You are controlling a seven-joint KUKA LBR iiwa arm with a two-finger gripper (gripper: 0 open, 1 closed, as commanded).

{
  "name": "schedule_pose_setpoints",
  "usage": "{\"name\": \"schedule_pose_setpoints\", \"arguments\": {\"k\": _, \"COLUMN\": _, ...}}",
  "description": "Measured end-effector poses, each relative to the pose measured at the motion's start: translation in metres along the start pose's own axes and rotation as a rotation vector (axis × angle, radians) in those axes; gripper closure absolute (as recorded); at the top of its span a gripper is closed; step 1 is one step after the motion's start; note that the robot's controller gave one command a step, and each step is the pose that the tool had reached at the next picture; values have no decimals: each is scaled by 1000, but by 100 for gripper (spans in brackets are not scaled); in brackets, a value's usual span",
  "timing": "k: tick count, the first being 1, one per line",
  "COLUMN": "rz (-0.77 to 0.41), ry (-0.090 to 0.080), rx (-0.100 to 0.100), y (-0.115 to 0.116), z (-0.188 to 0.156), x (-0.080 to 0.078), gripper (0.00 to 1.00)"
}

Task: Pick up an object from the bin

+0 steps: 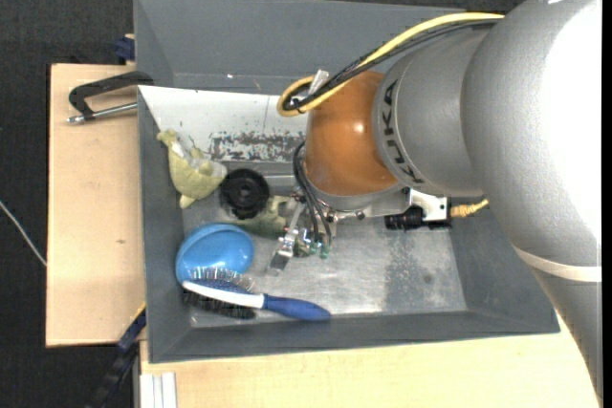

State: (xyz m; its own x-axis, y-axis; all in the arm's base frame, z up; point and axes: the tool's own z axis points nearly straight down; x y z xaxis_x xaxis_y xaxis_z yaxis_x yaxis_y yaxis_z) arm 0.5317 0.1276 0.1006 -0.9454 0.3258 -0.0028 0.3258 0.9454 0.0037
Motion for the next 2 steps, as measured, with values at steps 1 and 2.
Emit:
{"name": "schedule_pose_setpoints", "arguments": {"k": 1, "rz": 144, "ry": 1, "rx": -1, "y": 3, "z": 27, "x": -19, "gripper": 0}}
{"name": "schedule_pose_setpoints", "arguments": {"k": 2, "rz": 143, "ry": 1, "rx": 1, "y": 3, "z": 26, "x": -19, "gripper": 0}}
